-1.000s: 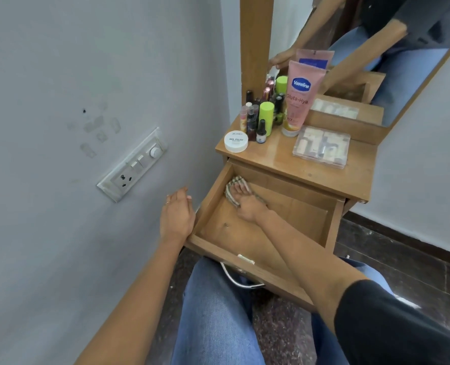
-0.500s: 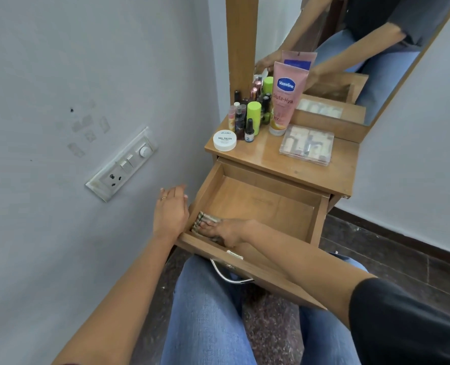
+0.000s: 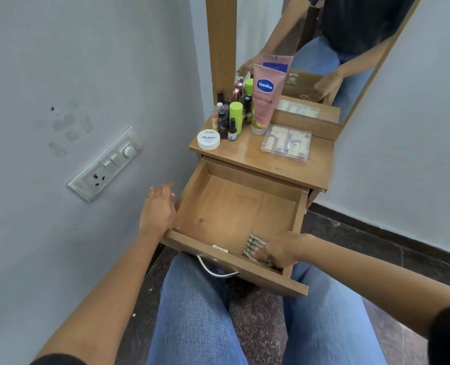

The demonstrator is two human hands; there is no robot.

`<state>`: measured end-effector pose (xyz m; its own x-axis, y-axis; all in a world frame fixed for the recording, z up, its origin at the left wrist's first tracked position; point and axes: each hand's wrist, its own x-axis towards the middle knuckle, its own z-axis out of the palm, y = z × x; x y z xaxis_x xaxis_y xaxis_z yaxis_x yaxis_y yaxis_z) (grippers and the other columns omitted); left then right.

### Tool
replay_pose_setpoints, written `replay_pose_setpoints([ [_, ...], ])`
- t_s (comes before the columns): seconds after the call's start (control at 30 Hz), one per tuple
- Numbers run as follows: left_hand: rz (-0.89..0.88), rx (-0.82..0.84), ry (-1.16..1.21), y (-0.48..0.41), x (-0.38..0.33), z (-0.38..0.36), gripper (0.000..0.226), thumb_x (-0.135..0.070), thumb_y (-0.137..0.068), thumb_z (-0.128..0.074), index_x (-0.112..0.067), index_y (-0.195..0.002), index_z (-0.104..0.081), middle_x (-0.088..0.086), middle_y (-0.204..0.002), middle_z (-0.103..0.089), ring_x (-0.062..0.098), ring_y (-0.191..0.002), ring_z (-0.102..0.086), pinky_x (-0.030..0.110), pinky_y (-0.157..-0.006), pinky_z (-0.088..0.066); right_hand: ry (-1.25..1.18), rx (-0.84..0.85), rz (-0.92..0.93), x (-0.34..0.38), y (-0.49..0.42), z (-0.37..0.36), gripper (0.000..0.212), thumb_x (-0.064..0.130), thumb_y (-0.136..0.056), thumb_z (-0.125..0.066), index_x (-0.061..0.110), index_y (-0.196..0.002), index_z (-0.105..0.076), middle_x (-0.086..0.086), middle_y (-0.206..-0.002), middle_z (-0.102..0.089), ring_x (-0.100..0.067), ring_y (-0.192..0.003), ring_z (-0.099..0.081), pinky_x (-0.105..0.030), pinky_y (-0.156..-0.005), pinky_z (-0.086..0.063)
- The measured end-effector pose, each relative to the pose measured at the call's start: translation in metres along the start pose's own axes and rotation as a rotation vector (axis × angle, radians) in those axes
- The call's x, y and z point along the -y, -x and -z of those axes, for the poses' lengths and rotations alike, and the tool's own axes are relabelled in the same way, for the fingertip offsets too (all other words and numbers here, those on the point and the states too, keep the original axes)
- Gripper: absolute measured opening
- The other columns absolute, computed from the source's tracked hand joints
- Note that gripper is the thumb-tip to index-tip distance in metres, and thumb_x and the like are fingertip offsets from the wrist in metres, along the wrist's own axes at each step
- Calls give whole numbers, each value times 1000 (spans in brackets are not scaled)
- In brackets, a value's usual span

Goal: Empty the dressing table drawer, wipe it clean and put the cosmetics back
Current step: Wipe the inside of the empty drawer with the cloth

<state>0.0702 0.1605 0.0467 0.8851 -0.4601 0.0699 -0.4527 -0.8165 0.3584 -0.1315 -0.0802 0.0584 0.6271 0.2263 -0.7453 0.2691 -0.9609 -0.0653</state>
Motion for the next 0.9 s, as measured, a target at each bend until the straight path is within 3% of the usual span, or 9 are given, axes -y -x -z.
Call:
replay_pose_setpoints([
  [0.13, 18, 17, 3, 1, 1, -1, 36, -14, -101, -33, -5, -134, -46, 21, -135, -52, 41, -132, -39, 45, -114, -27, 13, -10, 16, 9, 3, -2, 55, 19, -102, -28, 27, -152, -7, 4, -159, -10, -22, -140, -28, -36, -107, -33],
  [0.33, 19, 37, 11, -1, 3, -2, 37, -16, -101, -33, -6, -134, -46, 21, -136, -51, 41, -132, -39, 47, -114, -27, -196, -176, -281, 6, -2, 14, 77, 6, -94, -50, 15, -151, 1, -7, -158, -17, -26, -131, -44, -41, -94, -49],
  [0.47, 27, 48, 0, 1, 0, 1, 38, -17, -102, -32, -7, -136, -45, 20, -138, -49, 41, -135, -35, 48, -112, -29, -273, -211, -513, -13, -13, 36, 71, -2, -97, -36, 4, -148, 13, -15, -159, -1, -30, -142, -25, -43, -104, -37],
  [0.57, 18, 48, -2, 1, 0, 1, 38, -17, -102, -32, -6, -135, -45, 21, -137, -50, 42, -134, -36, 48, -112, -30, -355, -233, -612, -22, -24, 41, 56, 4, -99, -24, 1, -149, 2, -15, -157, -14, -31, -141, -27, -43, -104, -36],
  [0.7, 18, 55, 7, 0, 2, 0, 37, -16, -101, -32, -4, -134, -46, 21, -135, -52, 42, -132, -39, 47, -113, -28, -218, -205, -666, -19, -32, 35, 49, 8, -99, -24, 0, -147, -19, -15, -152, -30, -30, -135, -38, -36, -101, -38],
  [0.77, 12, 61, 10, 0, 4, -1, 37, -16, -101, -32, -4, -134, -46, 21, -134, -53, 42, -131, -41, 47, -114, -28, -129, -170, -674, -21, -35, 33, 47, 12, -99, -21, 2, -145, -29, -15, -149, -37, -30, -138, -33, -38, -112, -24],
  [0.83, 25, 75, 12, -2, 6, -2, 38, -17, -101, -31, -5, -134, -45, 21, -135, -52, 42, -131, -40, 48, -113, -29, -106, -164, -707, -25, -38, 29, 51, 18, -100, -15, 4, -148, -20, -14, -151, -33, -28, -145, -18, -39, -120, -1],
  [0.9, 33, 80, 11, -2, 6, -1, 38, -18, -101, -31, -6, -134, -45, 20, -135, -52, 42, -131, -40, 48, -112, -30, -125, -174, -727, -26, -37, 27, 51, 19, -99, -15, 4, -148, -21, -13, -150, -35, -27, -145, -18, -38, -120, 4],
])
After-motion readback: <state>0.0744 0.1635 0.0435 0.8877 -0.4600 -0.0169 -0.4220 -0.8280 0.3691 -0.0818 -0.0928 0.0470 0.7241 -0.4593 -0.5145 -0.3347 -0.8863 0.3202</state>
